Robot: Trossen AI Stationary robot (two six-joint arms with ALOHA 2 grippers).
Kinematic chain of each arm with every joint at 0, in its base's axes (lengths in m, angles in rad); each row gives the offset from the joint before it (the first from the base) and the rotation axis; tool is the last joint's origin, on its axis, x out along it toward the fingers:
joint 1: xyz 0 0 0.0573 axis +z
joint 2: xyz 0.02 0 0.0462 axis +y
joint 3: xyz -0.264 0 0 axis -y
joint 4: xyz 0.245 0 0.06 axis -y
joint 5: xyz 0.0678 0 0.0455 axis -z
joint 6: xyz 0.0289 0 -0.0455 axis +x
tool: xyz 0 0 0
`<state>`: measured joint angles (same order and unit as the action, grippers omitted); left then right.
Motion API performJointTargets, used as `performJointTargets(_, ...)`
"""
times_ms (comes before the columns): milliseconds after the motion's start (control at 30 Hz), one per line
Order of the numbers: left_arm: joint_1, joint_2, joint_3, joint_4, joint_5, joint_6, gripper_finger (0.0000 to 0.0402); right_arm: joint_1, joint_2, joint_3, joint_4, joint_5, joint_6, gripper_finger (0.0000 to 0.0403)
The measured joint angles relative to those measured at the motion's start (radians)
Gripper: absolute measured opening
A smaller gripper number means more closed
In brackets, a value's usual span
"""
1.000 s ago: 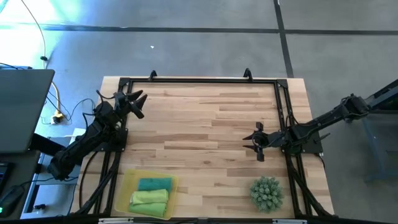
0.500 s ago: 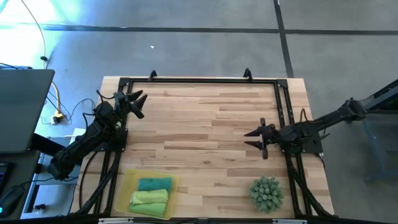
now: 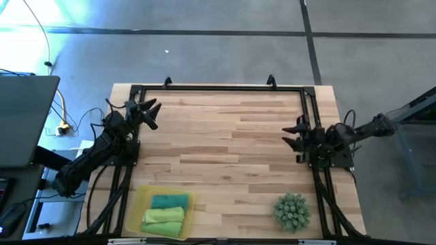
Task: Roll microfiber towels into tight, uniform cylinder then place into a basket
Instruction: Return to Home Position
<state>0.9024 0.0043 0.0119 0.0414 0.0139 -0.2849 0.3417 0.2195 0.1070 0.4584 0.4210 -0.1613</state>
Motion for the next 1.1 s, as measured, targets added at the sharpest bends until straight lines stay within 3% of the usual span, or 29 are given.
performJointTargets(233, 0.0, 0.0, 0.0, 0.0, 0.0, 0.0, 0.0188, -0.119, -0.033, 0.0, 0.05, -0.163, -0.113, 0.0145)
performJointTargets(400, 0.0, 0.0, 0.0, 0.0, 0.0, 0.0, 0.0188, -0.259, -0.033, 0.0, 0.056, -0.175, -0.059, 0.0145)
performJointTargets(733, 0.0, 0.0, 0.0, 0.0, 0.0, 0.0, 0.0188, -0.596, -0.032, -0.097, 0.219, -0.378, 0.013, 0.0145)
performJointTargets(933, 0.0, 0.0, 0.0, 0.0, 0.0, 0.0, 0.0188, -0.771, -0.032, -0.097, 0.203, -0.404, 0.051, 0.0145)
performJointTargets(1100, 0.0, 0.0, 0.0, 0.0, 0.0, 0.0, 0.0188, -0.898, -0.032, -0.097, 0.087, -0.405, 0.051, 0.0145)
